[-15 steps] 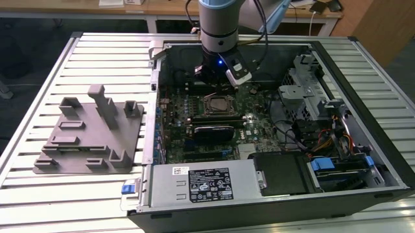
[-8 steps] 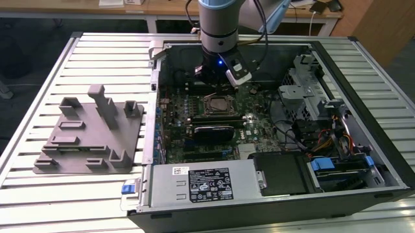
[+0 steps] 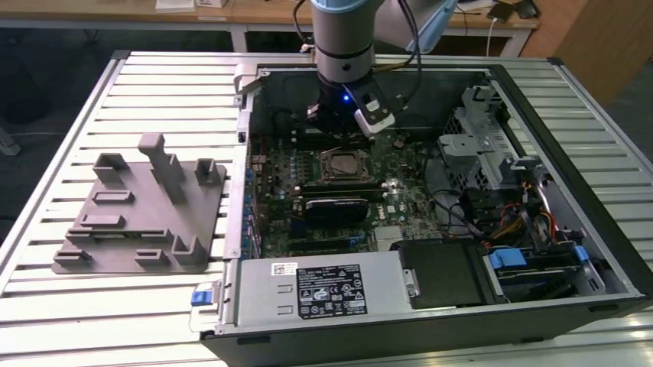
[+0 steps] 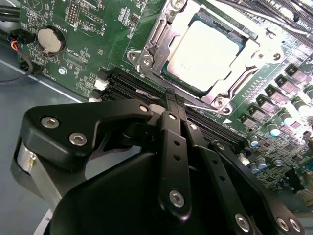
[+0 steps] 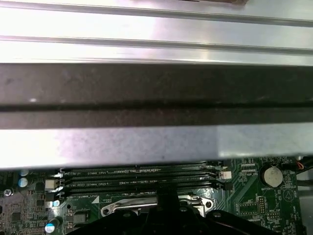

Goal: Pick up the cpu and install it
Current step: 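Install the first cpu locking lever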

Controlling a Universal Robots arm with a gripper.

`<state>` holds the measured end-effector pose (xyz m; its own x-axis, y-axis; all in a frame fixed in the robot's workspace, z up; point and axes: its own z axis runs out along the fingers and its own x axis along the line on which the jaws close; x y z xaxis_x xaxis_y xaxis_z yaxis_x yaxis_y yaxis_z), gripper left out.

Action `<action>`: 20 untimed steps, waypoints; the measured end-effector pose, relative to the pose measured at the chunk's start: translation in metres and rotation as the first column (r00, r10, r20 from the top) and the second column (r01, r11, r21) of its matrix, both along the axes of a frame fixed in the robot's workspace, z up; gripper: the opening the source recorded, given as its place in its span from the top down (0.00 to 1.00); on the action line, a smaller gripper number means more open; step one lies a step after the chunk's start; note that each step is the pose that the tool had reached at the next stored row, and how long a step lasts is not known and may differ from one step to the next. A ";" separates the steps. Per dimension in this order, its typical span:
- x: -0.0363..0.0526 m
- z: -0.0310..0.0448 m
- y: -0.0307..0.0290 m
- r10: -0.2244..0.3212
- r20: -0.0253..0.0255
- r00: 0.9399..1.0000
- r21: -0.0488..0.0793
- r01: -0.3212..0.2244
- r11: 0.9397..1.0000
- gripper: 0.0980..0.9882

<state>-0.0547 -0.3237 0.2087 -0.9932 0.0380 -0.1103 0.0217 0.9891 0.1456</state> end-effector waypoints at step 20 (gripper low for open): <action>0.0013 -0.0055 0.0088 -0.154 0.002 0.988 -0.019 0.154 0.988 0.99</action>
<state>-0.0534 -0.3149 0.2032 -0.9757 0.1880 -0.1128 0.1736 0.9766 0.1269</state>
